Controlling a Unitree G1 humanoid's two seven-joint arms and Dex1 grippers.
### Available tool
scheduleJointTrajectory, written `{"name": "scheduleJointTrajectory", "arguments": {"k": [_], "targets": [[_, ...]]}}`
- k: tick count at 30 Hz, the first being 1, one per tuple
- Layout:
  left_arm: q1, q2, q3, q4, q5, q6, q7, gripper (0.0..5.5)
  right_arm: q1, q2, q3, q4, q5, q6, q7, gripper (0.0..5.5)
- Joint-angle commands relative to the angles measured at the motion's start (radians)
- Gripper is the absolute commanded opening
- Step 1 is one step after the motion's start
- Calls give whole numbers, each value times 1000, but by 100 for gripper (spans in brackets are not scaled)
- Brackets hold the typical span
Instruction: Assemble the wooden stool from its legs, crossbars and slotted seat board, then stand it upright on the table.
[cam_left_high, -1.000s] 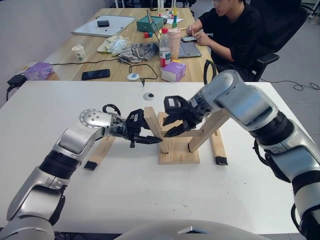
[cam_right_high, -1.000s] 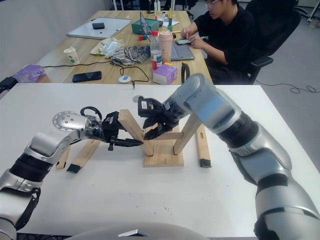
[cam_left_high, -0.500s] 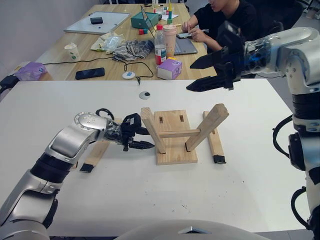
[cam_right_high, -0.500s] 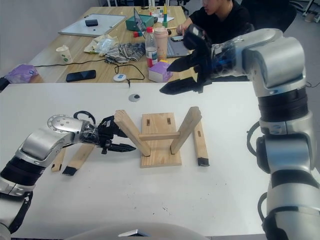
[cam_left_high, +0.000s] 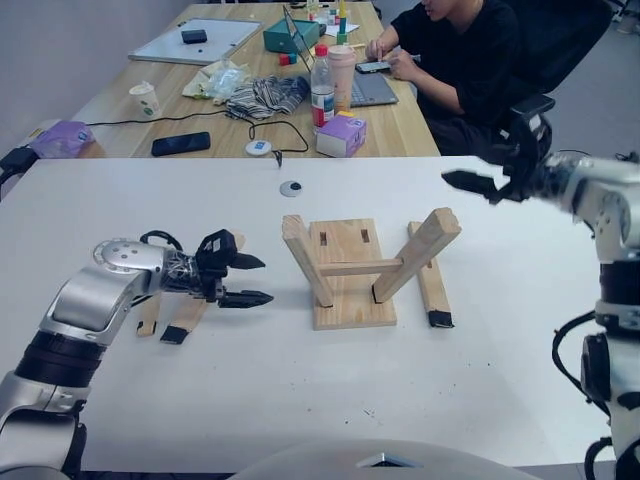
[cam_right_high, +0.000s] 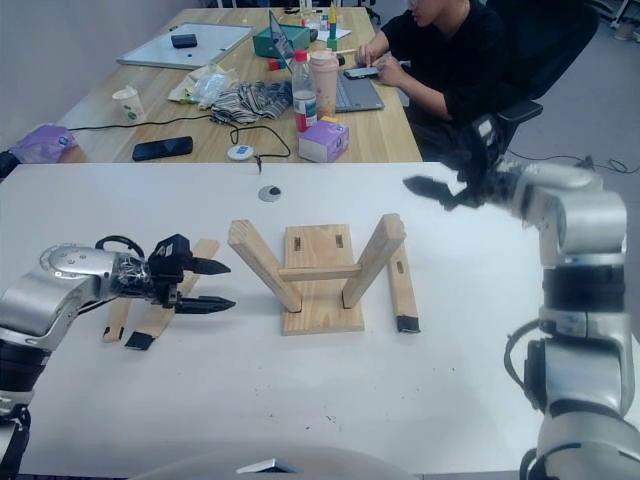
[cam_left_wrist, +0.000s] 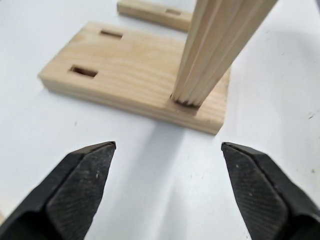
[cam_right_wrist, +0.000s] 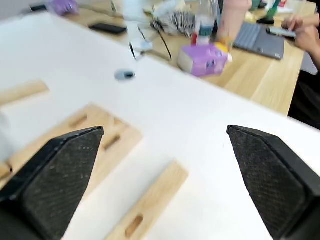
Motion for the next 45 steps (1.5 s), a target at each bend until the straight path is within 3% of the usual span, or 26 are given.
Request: {"name": "scheduleJointTrajectory", "arguments": {"k": [1,4,7,12,19,25,31,39,45], "targets": [[-34,-59,2,175,93,1,127,389,230,-139,81,-63,-97,-205,95,456],[-50,-109,17,283,145,-64,201,389,365,-136,96,-106,-87,-285,139,456],[-38,-177,74,314,110,-76,241,389,496,-109,100,-300,2,-272,190,456],[-48,-324,188,377,95,-185,411,389,587,87,88,-469,135,-213,41,456],[-98,-366,192,445,132,-215,436,389,625,252,159,-505,136,-144,-160,456],[-119,-371,204,458,137,-220,433,393,620,331,144,-409,89,-165,-307,344],[-146,-372,230,420,133,-210,456,393,590,358,127,-292,53,-241,-335,247],[-225,-318,265,491,145,-224,439,393,524,336,120,-123,75,-386,-184,138],[-239,-327,242,521,163,-232,407,393,470,265,113,14,122,-471,112,103]]}}
